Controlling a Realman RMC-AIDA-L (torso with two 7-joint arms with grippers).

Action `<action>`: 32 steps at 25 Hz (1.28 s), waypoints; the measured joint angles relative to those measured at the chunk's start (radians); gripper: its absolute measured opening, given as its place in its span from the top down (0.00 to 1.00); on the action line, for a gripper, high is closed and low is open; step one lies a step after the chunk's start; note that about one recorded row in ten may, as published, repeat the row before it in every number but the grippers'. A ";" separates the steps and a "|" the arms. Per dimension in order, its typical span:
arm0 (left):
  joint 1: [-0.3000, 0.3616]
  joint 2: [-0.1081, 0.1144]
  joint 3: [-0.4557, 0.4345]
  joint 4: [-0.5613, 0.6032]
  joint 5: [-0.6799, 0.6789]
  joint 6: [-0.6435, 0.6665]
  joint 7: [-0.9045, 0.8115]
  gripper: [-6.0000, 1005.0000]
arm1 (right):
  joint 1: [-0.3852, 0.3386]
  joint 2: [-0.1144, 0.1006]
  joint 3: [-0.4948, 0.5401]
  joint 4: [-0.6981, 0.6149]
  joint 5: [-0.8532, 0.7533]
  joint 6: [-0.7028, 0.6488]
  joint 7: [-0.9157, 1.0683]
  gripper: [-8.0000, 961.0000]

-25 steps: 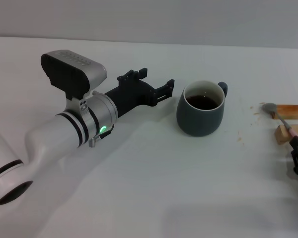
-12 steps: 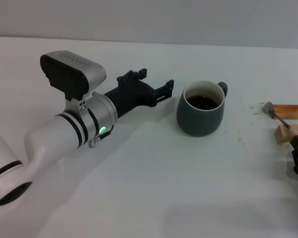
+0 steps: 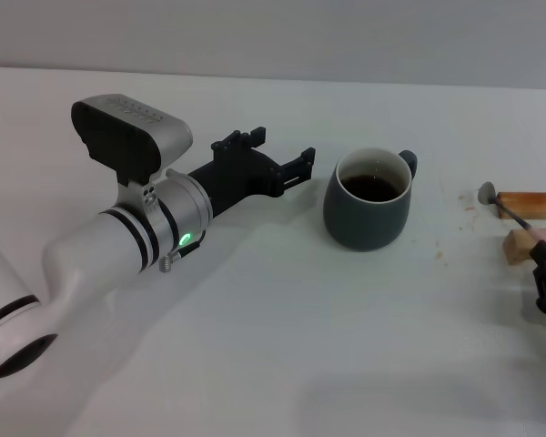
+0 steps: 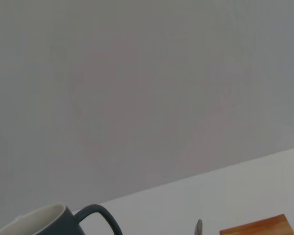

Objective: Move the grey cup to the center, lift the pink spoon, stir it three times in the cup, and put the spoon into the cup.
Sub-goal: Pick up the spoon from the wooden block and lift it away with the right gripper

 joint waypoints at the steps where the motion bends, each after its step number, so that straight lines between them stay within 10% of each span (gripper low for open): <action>1: 0.000 0.000 0.000 0.000 0.000 0.000 0.000 0.16 | 0.000 0.000 0.000 0.000 0.000 -0.002 0.000 0.90; 18: -0.006 0.000 -0.001 0.014 0.000 0.000 0.000 0.16 | 0.006 -0.008 -0.003 -0.014 -0.058 -0.032 0.067 0.90; 32: -0.001 0.003 -0.013 0.015 0.000 0.000 0.000 0.16 | -0.039 -0.011 -0.006 -0.312 -0.208 -0.154 0.434 0.90</action>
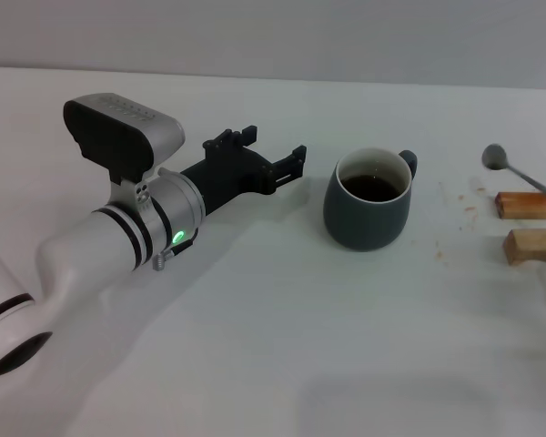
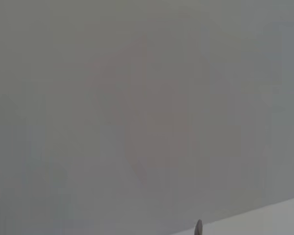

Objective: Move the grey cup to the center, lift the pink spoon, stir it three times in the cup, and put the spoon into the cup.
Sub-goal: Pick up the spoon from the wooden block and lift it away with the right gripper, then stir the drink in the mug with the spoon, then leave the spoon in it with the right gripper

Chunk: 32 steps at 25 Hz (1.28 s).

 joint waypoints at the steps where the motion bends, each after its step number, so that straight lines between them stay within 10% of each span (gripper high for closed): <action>1: 0.001 0.000 0.000 0.000 0.000 0.000 0.000 0.16 | -0.004 0.000 0.000 -0.041 -0.017 -0.013 0.041 0.90; 15: 0.001 0.000 0.000 0.003 0.000 0.000 0.000 0.17 | -0.018 -0.014 0.001 -0.599 -0.196 -0.146 0.599 0.90; 32: 0.047 0.002 -0.005 0.000 0.000 0.038 0.000 0.17 | 0.197 -0.166 0.001 -0.844 -0.417 -0.295 0.986 0.90</action>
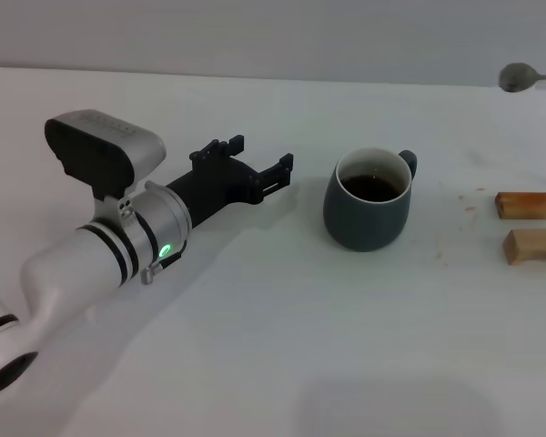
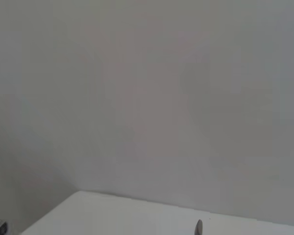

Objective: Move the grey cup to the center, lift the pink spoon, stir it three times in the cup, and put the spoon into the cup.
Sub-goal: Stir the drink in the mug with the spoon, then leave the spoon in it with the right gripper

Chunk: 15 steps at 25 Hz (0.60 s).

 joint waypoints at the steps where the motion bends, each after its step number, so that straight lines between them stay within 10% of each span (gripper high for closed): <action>1: 0.003 0.001 -0.001 0.000 0.000 0.003 0.000 0.17 | 0.014 -0.008 0.000 -0.006 -0.014 -0.009 0.015 0.90; 15: 0.115 0.036 -0.156 0.013 0.006 0.387 0.014 0.17 | 0.210 -0.094 -0.001 -0.060 -0.203 -0.123 0.157 0.90</action>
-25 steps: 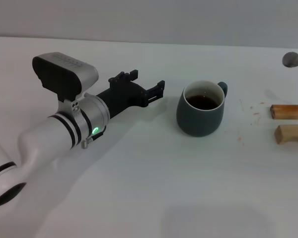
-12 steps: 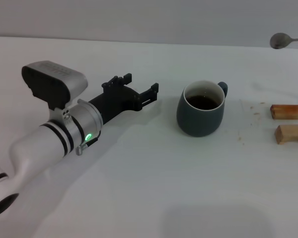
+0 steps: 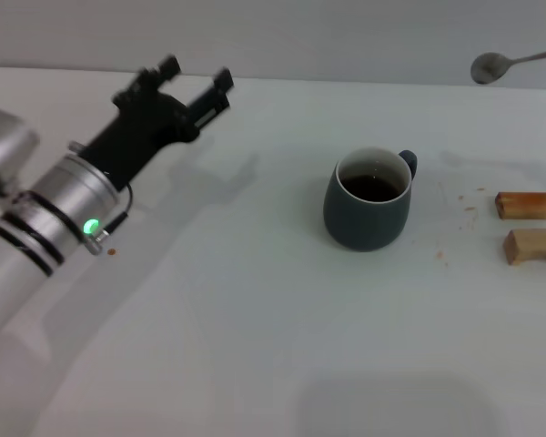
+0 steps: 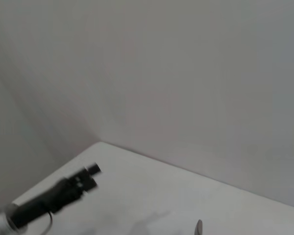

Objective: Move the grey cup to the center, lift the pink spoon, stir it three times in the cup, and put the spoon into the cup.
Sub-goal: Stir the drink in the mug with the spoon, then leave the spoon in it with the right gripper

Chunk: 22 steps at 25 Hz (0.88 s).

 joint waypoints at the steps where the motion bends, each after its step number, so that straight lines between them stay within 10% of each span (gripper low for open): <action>1: 0.003 0.004 -0.003 0.008 0.000 0.055 0.000 0.17 | 0.012 -0.005 0.000 -0.001 -0.013 -0.004 0.006 0.90; 22: 0.055 0.000 -0.014 0.051 0.000 0.344 0.006 0.24 | 0.240 -0.029 -0.239 -0.008 -0.209 -0.048 0.153 0.90</action>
